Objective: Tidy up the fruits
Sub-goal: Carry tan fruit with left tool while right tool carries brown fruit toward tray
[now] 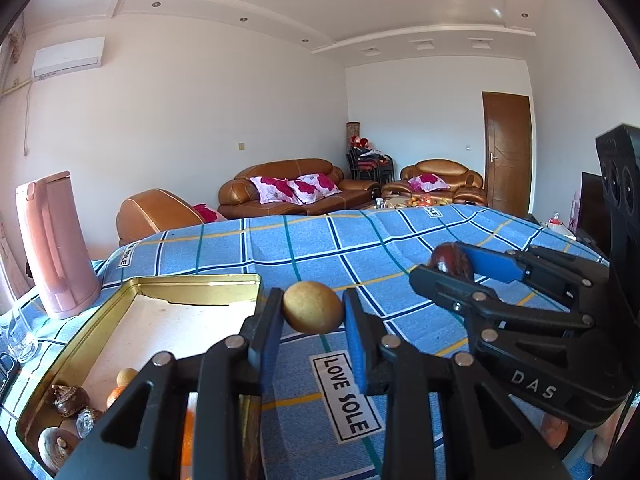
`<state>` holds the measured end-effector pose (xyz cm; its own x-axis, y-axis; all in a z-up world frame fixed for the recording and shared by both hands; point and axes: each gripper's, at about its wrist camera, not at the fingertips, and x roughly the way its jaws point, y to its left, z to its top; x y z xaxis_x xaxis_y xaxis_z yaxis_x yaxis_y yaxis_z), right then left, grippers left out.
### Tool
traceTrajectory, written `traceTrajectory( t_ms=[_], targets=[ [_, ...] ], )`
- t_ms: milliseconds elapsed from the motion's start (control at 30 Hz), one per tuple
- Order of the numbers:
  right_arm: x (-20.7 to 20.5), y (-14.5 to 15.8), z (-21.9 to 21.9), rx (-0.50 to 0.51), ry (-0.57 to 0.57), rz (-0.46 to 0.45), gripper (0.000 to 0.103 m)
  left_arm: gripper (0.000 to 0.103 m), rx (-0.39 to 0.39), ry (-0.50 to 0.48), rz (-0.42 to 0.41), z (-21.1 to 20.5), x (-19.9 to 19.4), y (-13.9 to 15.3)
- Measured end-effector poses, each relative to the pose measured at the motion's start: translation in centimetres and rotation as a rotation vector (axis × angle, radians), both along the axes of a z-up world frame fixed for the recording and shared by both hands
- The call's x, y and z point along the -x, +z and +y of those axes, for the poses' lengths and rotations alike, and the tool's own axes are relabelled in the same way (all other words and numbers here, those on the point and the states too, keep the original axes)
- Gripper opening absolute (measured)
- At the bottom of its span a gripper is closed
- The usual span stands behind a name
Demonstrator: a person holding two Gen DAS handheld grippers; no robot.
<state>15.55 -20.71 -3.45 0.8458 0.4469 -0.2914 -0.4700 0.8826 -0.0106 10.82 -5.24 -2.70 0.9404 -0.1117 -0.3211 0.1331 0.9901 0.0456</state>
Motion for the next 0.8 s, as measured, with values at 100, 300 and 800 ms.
traceTrajectory(
  t_ms=[100,300,800],
  targets=[
    [0.4,0.0,0.5,0.003,0.008,-0.004,0.042,0.031,-0.005,0.009,-0.009,0.5,0.5,0.1],
    [0.9,-0.1,1.8,0.016,0.029,-0.007,0.042,0.031,-0.007,0.036,-0.013,1.8,1.2,0.1],
    [2.2,-0.2,5.5,0.033,0.096,-0.003,0.042,0.031,0.017,0.119,-0.003,5.8,2.0,-0.1]
  ],
)
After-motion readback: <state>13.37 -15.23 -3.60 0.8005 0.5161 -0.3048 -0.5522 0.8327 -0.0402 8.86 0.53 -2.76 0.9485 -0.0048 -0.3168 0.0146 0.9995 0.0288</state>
